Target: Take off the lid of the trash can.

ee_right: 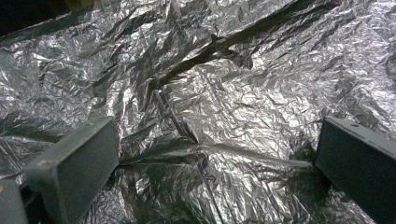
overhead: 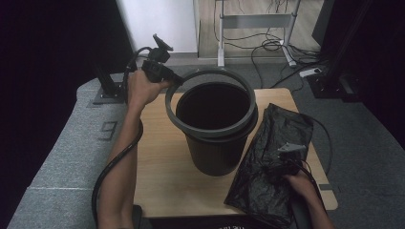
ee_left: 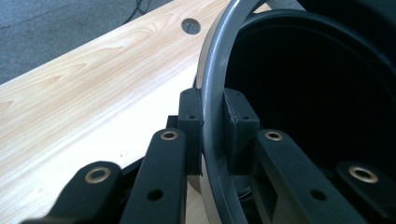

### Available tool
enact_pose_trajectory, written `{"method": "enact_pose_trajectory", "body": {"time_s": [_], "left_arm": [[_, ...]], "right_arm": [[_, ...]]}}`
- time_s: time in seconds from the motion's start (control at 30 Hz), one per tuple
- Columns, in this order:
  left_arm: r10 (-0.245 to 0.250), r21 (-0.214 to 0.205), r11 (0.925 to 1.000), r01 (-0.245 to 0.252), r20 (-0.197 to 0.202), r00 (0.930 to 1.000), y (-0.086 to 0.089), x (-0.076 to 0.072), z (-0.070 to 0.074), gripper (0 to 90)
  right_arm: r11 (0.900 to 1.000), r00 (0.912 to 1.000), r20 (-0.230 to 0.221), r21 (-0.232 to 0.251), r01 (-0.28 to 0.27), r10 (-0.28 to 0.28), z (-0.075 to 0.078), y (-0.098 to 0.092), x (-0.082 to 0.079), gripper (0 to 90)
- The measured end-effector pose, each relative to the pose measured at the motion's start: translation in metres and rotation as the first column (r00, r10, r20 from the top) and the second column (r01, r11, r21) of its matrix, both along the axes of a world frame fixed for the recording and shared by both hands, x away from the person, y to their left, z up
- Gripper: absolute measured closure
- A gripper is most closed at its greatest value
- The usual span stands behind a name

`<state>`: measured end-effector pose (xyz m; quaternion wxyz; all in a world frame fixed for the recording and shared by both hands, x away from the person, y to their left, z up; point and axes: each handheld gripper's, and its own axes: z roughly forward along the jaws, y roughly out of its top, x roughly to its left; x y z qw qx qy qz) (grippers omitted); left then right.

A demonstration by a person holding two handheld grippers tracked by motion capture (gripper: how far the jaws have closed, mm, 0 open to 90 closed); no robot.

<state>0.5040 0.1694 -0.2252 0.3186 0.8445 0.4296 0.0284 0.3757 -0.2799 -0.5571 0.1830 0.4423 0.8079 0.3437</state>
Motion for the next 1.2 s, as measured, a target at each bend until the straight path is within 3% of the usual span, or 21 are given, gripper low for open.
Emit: {"method": "enact_pose_trajectory", "body": {"time_s": [0.17, 0.77, 1.2], "left_arm": [[0.019, 0.012, 0.9997, -0.019, 0.001, 0.9998, 0.012, -0.001, -0.005, 79.0], [0.106, -0.004, 0.9944, -0.106, -0.002, 0.9944, 0.067, -0.015, -0.019, 78.5], [0.166, -0.012, 0.9861, -0.166, -0.001, 0.9861, 0.104, -0.025, -0.026, 78.4]], "right_arm": [[1.0000, 1.0000, 0.000, 0.000, 0.000, 0.000, 0.000, 0.000, 0.000, 0.0], [1.0000, 1.0000, 0.001, -0.001, 0.000, 0.000, 0.000, 0.000, 0.000, 0.0], [1.0000, 1.0000, 0.001, -0.001, 0.000, 0.000, 0.000, 0.000, 0.000, 0.0]]}}
